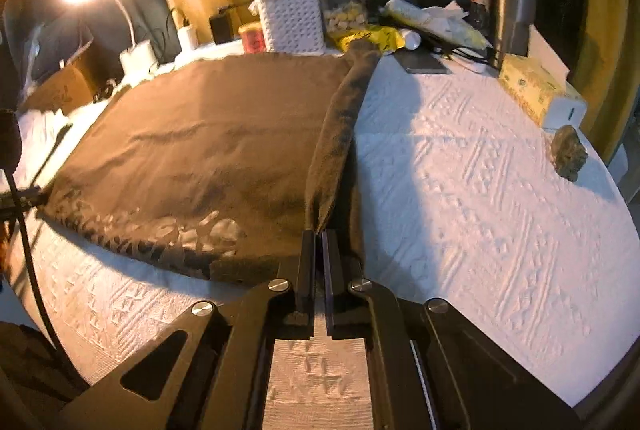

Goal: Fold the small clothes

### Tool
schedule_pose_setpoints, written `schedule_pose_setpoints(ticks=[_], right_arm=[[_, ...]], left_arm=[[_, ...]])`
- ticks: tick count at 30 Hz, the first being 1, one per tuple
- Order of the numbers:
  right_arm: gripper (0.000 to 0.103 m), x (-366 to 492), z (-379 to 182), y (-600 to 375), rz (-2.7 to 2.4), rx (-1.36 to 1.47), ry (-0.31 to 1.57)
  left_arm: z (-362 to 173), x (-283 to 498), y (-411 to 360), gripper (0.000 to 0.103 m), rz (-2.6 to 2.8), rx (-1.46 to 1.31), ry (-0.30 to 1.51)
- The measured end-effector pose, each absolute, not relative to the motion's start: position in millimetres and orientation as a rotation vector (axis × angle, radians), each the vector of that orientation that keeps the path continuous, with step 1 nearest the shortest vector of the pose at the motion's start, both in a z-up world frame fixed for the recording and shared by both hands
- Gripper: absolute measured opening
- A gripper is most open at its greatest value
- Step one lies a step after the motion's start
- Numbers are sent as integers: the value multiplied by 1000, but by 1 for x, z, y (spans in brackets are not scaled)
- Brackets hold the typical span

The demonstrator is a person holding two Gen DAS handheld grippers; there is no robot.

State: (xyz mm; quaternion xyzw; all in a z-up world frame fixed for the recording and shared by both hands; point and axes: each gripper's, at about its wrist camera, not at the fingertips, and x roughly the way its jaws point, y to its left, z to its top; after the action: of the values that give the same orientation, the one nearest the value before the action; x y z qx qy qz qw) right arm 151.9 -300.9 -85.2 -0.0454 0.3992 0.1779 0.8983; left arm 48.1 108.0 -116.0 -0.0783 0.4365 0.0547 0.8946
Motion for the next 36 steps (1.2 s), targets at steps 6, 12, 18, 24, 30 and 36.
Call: schedule_pose_setpoints(ticks=[6, 12, 18, 24, 30, 36], right_arm=[[4, 159, -67, -340, 306, -45, 779], [4, 177, -82, -376, 268, 52, 812], [4, 170, -93, -379, 220, 73, 809], [22, 160, -97, -391, 229, 168, 835], [34, 149, -98, -385, 228, 237, 818], [49, 151, -97, -375, 248, 258, 821]], left_arm=[[-116, 50, 107, 77, 118, -156, 915], [-116, 48, 106, 77, 111, -142, 929], [-114, 36, 114, 77, 68, -190, 931], [-114, 33, 113, 77, 47, -183, 923], [-116, 33, 103, 47, 34, -140, 890], [-107, 30, 103, 10, -7, -139, 870]])
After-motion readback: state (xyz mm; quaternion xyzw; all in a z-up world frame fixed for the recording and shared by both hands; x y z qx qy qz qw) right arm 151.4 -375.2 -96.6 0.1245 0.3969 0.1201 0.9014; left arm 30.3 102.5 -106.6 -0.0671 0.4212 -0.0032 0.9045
